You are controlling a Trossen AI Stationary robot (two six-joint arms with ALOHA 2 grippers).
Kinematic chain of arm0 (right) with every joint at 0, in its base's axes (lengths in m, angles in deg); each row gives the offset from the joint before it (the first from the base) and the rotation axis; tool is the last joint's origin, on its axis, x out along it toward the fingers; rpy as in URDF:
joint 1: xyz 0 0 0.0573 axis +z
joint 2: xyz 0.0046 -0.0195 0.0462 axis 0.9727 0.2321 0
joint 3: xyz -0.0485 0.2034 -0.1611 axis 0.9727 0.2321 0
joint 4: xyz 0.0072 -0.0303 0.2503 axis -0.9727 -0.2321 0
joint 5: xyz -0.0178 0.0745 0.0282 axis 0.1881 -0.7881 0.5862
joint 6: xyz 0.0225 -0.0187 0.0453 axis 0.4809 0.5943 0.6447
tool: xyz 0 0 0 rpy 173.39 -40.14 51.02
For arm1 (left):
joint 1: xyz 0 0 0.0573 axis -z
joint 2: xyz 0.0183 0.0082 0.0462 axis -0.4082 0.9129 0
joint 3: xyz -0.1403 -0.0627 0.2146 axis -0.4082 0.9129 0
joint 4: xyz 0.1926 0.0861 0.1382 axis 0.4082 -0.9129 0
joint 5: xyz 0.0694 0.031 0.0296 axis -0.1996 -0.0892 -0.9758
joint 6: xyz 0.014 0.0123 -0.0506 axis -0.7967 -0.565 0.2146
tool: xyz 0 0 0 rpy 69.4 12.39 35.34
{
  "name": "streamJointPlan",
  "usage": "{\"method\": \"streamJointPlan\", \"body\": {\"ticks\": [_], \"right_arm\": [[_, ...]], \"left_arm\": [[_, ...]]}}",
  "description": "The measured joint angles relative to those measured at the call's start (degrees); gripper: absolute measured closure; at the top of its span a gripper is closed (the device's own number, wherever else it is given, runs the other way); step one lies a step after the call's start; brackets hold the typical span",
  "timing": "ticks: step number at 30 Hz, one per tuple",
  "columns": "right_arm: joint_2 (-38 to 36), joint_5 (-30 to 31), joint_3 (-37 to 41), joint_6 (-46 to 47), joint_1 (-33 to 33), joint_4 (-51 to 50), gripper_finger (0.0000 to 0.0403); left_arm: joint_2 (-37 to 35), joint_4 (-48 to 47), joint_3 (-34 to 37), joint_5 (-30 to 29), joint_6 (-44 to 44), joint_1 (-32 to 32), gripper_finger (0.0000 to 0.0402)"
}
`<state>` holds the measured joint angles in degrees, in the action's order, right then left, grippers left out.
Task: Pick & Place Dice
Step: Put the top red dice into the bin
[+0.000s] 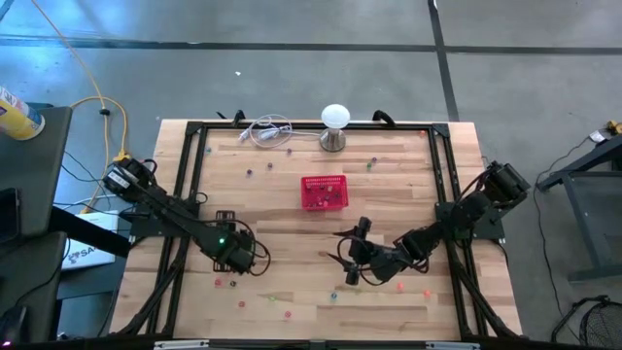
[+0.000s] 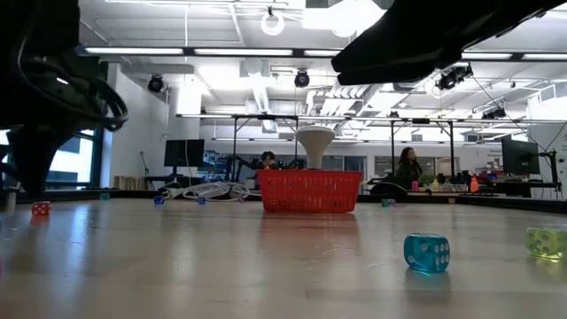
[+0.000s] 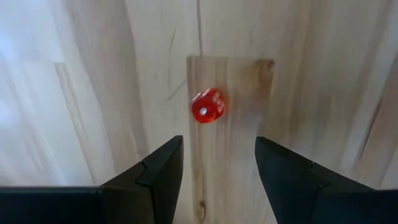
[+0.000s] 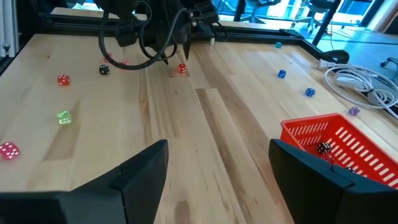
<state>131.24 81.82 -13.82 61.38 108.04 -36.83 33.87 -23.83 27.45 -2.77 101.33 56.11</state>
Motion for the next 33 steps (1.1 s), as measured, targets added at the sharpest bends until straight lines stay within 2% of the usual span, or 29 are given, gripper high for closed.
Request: {"method": "streamJointPlan", "body": {"ticks": [5,8,14,19,25,33], "right_arm": [[0.0,-0.1,0.0,0.2,-0.4,0.0,0.0133],[0.0,-1.0,0.0,0.4,-0.5,0.0,0.0133],[0.0,-1.7,0.0,0.4,-0.5,0.0,0.0133],[0.0,-3.4,0.0,0.4,-0.5,0.0,0.0133],[0.0,-3.6,0.0,0.4,-0.5,0.0,0.0133],[0.0,-3.6,0.0,0.4,-0.5,0.0,0.0133]], "left_arm": [[0.0,0.8,1.0,0.0,0.0,-0.7,0.0211],[0.0,1.0,1.3,2.7,-0.2,-2.7,0.0211],[-0.7,1.6,1.5,5.8,-5.2,-6.9,0.0211],[-4.1,3.8,1.8,7.5,-8.0,-9.6,0.0211],[-9.7,7.1,5.7,8.5,-6.6,-10.5,0.0211],[-10.8,14.1,10.4,10.4,-5.6,-10.5,0.0211]]}}
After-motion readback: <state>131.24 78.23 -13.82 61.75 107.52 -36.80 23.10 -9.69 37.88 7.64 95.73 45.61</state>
